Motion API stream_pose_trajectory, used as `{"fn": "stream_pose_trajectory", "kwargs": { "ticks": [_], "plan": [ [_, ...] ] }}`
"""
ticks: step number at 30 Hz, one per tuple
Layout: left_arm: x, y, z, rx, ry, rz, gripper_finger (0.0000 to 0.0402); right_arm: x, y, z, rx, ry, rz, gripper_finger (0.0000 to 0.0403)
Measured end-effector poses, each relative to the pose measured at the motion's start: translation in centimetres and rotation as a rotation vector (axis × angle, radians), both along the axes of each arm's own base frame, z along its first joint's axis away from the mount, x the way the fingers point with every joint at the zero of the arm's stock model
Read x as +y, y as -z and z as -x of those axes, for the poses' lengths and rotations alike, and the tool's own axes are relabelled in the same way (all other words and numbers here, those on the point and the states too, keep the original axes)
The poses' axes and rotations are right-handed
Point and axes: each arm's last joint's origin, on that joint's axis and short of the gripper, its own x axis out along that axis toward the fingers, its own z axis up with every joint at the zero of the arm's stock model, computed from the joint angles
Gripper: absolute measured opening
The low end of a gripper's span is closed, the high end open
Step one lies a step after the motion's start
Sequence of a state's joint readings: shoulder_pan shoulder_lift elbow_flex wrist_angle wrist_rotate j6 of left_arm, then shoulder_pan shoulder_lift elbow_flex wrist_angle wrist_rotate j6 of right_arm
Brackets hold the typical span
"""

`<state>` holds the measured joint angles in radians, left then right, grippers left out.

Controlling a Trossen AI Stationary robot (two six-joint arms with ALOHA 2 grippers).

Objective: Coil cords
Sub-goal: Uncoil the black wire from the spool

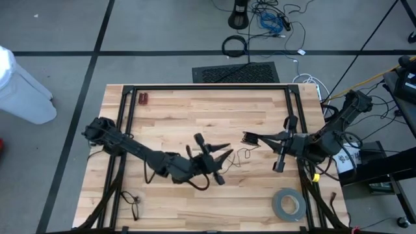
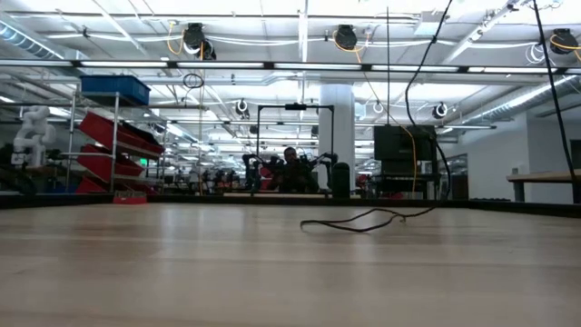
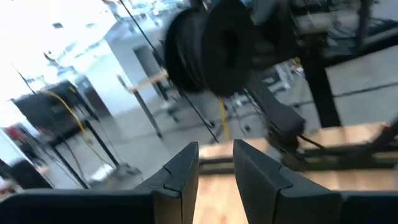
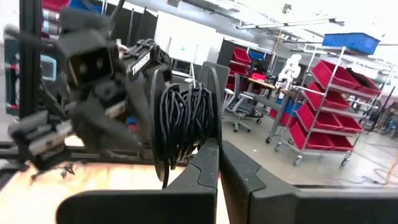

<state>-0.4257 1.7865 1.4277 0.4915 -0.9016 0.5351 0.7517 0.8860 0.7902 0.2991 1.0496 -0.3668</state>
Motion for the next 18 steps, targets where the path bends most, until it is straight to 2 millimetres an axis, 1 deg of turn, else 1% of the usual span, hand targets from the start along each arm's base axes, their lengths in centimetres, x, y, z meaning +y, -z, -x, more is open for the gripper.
{"fn": "stream_pose_trajectory", "kwargs": {
  "ticks": [5, 10, 16, 18],
  "plan": [
    [0.4, -1.1, 0.1, -0.034, -0.009, -0.106, 0.0107, 0.0, 0.0, 0.0, 0.014, 0.005, 0.045, 0.0],
    [0.2, -1.4, 0.0, -0.044, 0.067, -0.168, 0.0107, 0.0, 0.3, -0.1, 0.057, 0.005, 0.118, 0.0],
    [1.0, -1.5, -0.4, -0.069, 0.135, -0.185, 0.0107, 0.1, 0.5, -0.1, 0.076, -0.021, 0.149, 0.0],
    [1.2, -2.0, -0.2, -0.096, 0.193, -0.147, 0.0107, 0.2, 0.5, -0.1, 0.071, -0.047, 0.152, 0.0]
  ]
}}
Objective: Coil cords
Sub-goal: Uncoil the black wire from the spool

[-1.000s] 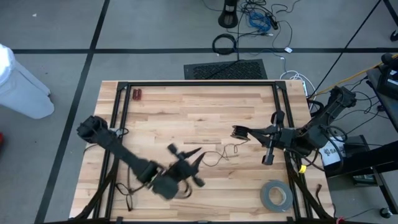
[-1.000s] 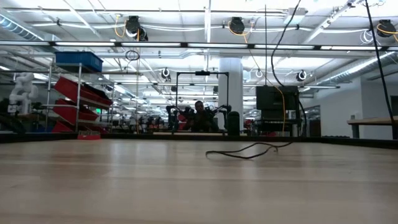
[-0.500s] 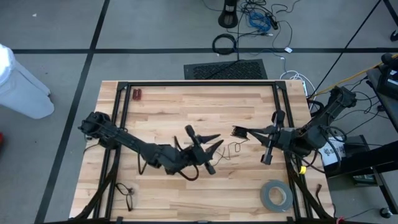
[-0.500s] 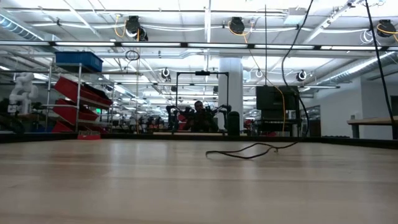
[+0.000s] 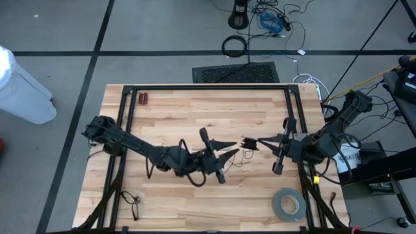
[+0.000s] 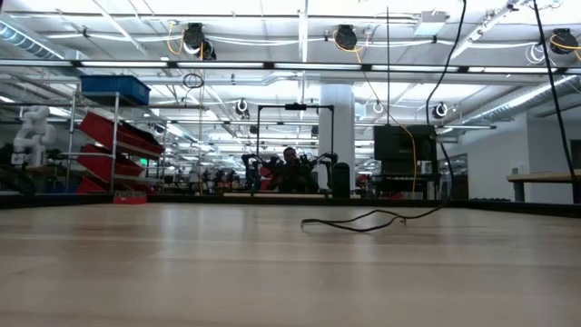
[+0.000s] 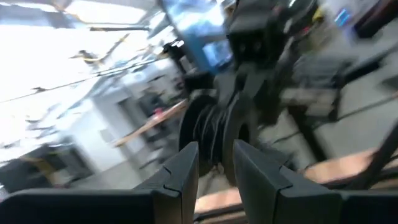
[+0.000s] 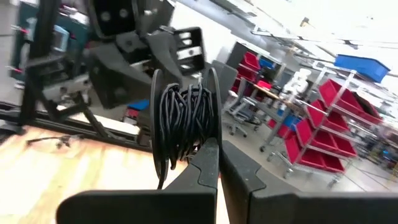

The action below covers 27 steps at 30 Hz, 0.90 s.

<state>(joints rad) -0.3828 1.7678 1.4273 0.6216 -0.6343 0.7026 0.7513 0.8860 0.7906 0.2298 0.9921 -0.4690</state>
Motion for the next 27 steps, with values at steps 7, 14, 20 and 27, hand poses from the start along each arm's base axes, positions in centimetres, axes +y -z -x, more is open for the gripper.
{"fn": "stream_pose_trajectory", "kwargs": {
  "ticks": [7, 14, 20, 27],
  "plan": [
    [0.0, -4.3, 1.8, -0.063, 0.222, 0.08, 0.0107, 0.0, 0.0, 0.0, 0.001, -0.002, 0.007, 0.0],
    [1.6, -7.3, 3.8, 0.282, 0.144, 0.023, 0.0107, 0.0, 0.0, 0.0, 0.001, -0.003, 0.003, 0.0],
    [1.6, -5.0, 2.8, 0.396, 0.165, 0.082, 0.0107, -0.2, 0.2, -0.2, 0.012, -0.012, 0.014, 0.0],
    [0.7, -3.1, 0.8, 0.398, 0.157, 0.062, 0.0107, -0.1, 0.5, -0.7, 0.026, -0.068, 0.016, 0.0]
  ]
}}
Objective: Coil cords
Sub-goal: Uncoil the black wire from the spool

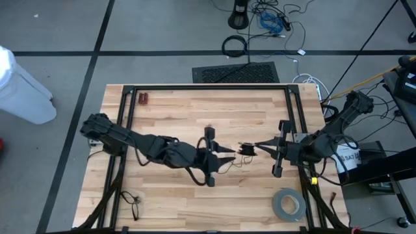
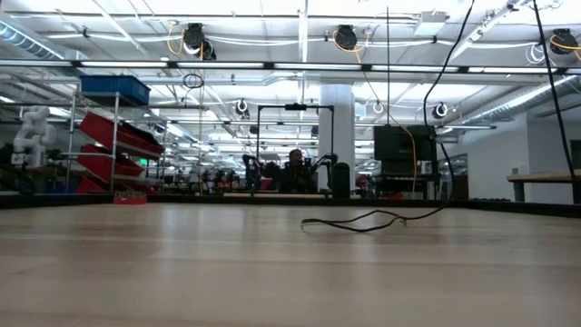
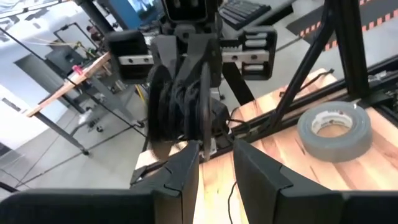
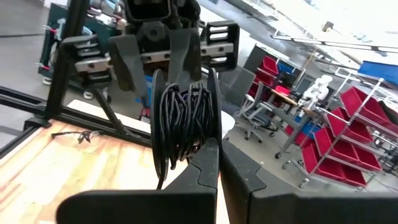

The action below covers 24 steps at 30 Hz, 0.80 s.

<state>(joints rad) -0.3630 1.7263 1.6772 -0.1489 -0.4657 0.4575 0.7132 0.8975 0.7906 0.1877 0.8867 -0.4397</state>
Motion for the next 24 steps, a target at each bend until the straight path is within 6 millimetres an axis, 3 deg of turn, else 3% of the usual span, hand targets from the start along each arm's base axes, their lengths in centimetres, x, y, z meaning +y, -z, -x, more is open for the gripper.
{"fn": "stream_pose_trajectory", "kwargs": {
  "ticks": [8, 24],
  "plan": [
    [0.14, 1.01, -1.06, 0.003, -0.041, -0.011, 0.0107, -0.03, 0.26, -0.18, 0.016, 0.007, -0.002, 0.0],
    [0.05, 0.79, -1.15, -0.024, -0.023, 0.013, 0.009, -0.24, 0.52, -0.54, 0.03, 0.027, -0.004, 0.0]
  ]
}}
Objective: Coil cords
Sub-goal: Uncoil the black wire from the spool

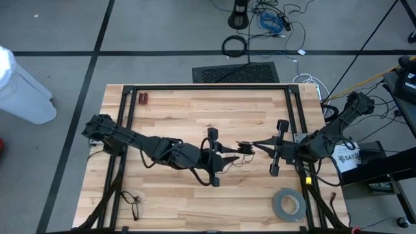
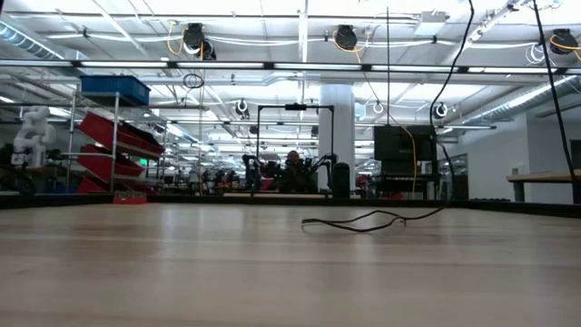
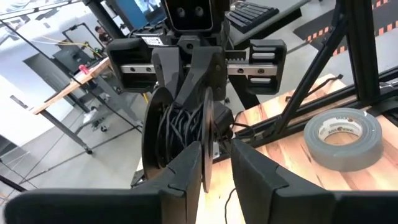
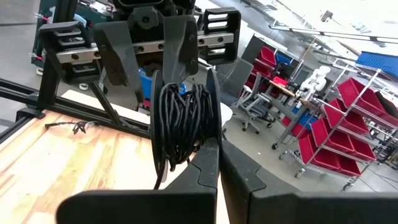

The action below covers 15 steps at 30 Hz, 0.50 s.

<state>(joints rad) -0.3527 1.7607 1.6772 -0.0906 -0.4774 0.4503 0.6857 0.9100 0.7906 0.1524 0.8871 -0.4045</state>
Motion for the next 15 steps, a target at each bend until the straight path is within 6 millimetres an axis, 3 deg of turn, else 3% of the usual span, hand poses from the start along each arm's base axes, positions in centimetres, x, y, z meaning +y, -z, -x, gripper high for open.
{"fn": "stream_pose_trajectory", "kwargs": {
  "ticks": [9, 15],
  "plan": [
    [0.43, 0.08, -0.22, -0.001, -0.011, 0.015, 0.0038, 0.0, 0.0, 0.0, 0.0, 0.0, 0.0, 0.0],
    [0.89, 0.23, -0.44, 0.009, 0.003, 0.029, 0.0032, -0.01, 0.0, 0.01, 0.0, 0.003, 0.0, 0.0]
  ]
}}
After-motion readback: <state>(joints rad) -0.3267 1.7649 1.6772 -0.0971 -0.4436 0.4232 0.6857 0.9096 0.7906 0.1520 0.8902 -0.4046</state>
